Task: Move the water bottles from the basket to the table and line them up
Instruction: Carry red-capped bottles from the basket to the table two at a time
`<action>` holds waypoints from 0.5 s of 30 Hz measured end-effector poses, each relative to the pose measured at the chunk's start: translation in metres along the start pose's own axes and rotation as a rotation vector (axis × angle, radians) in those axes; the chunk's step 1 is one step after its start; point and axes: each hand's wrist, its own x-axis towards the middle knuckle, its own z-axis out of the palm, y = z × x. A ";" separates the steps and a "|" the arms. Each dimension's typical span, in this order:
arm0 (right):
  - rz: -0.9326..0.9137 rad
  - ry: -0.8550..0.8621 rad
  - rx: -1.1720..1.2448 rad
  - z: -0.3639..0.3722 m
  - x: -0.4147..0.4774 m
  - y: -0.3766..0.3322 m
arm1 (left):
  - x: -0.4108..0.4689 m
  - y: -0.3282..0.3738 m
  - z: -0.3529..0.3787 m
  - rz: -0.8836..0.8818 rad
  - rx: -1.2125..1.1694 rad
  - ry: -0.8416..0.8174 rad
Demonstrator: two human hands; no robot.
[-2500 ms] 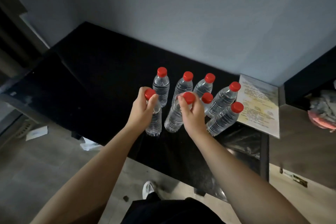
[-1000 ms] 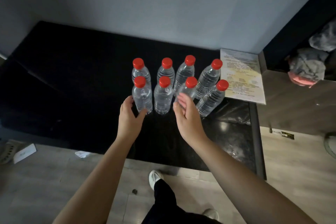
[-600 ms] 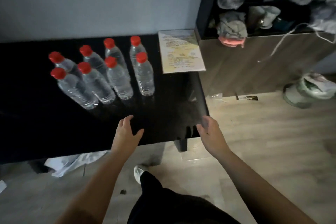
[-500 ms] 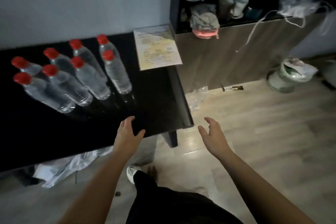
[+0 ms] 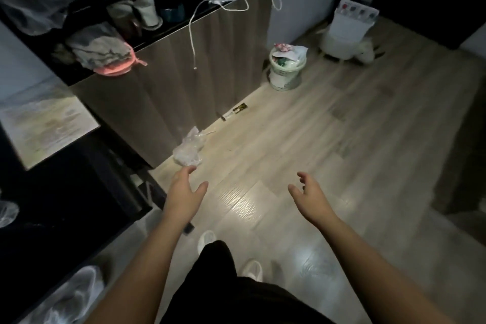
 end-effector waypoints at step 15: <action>0.127 0.104 -0.012 -0.113 0.194 -0.027 | 0.214 0.132 0.093 0.155 -0.048 -0.156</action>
